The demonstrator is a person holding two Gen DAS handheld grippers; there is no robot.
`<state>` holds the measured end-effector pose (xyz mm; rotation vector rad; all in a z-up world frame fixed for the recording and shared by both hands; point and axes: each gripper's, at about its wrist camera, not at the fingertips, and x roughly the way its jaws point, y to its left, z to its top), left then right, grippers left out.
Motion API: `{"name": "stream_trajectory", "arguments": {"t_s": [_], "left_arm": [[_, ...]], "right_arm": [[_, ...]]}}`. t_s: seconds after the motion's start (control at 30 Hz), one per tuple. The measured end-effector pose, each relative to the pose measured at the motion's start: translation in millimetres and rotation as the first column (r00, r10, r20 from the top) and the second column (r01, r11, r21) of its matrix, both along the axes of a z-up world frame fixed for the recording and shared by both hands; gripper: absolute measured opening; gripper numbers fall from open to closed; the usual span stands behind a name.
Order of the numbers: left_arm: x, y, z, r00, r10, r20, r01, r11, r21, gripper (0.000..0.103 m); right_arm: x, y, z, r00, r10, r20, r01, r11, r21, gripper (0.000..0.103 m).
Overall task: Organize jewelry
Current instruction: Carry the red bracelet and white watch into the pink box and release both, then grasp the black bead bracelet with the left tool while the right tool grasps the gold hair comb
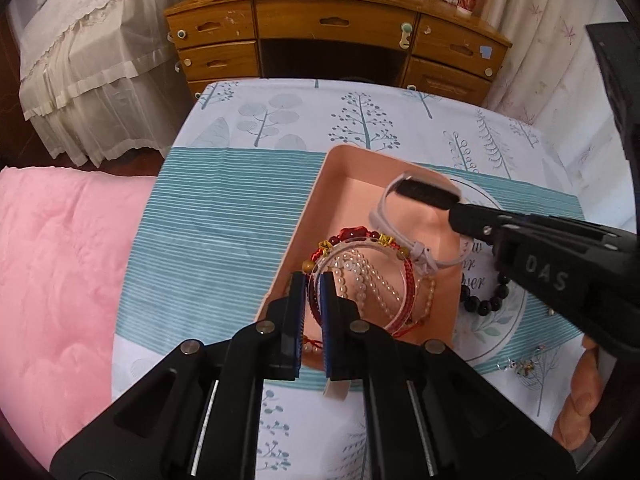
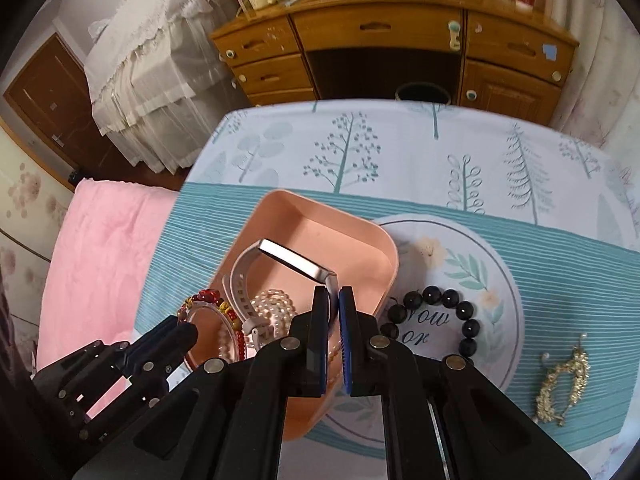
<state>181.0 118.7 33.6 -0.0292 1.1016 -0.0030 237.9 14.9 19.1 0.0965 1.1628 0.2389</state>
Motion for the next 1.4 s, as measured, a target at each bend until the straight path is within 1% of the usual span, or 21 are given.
{"name": "stream_trajectory", "arguments": {"t_s": [0.17, 0.27, 0.37, 0.47, 0.67, 0.77, 1.07, 1.23, 1.3, 1.37, 1.4], "left_arm": [[15, 3, -15, 1.0, 0.003, -0.025, -0.003, 1.0, -0.003, 0.005], [22, 9, -24, 0.999, 0.016, -0.05, -0.018, 0.999, -0.041, 0.005], [26, 12, -27, 0.998, 0.004, -0.059, -0.01, 0.996, -0.09, 0.006], [26, 14, -28, 0.997, 0.003, -0.074, -0.011, 0.994, -0.111, 0.011], [14, 12, -21, 0.998, -0.003, -0.067, -0.004, 0.995, -0.1, 0.017], [6, 9, -14, 0.998, -0.009, -0.058, 0.003, 0.996, -0.089, 0.017], [-30, -6, 12, 0.999, -0.028, -0.017, 0.026, 0.998, -0.061, 0.017], [-49, -19, 27, 0.999, -0.05, 0.002, 0.05, 0.997, -0.055, 0.017], [-57, -27, 33, 0.998, -0.061, 0.009, 0.061, 0.997, -0.036, 0.017], [-64, -36, 39, 0.997, -0.074, 0.025, 0.075, 0.997, -0.021, 0.017], [-68, -41, 42, 0.996, -0.085, 0.032, 0.086, 0.996, -0.012, 0.017]], "right_arm": [[16, 1, -28, 0.999, 0.014, -0.038, -0.014, 1.0, -0.001, 0.006], [22, 3, -37, 0.999, 0.021, -0.044, -0.021, 1.0, -0.003, 0.006], [26, 6, -43, 0.998, 0.035, -0.054, -0.035, 0.999, -0.001, 0.01], [26, 11, -43, 0.998, 0.049, -0.045, -0.049, 0.999, -0.004, 0.011], [15, 8, -30, 0.998, 0.06, -0.03, -0.059, 0.998, 0.035, 0.011], [4, -1, -19, 0.998, 0.059, -0.021, -0.058, 0.997, 0.049, 0.011], [-47, -45, 15, 0.998, 0.066, -0.006, -0.065, 0.995, 0.075, 0.013], [-81, -77, 35, 0.998, 0.066, 0.022, -0.067, 0.996, 0.064, 0.013], [-98, -90, 42, 0.997, 0.067, 0.03, -0.069, 0.996, 0.062, 0.015], [-110, -103, 47, 0.997, 0.068, 0.037, -0.07, 0.996, 0.058, 0.022], [-118, -111, 51, 0.997, 0.066, 0.045, -0.069, 0.996, 0.055, 0.023]]}}
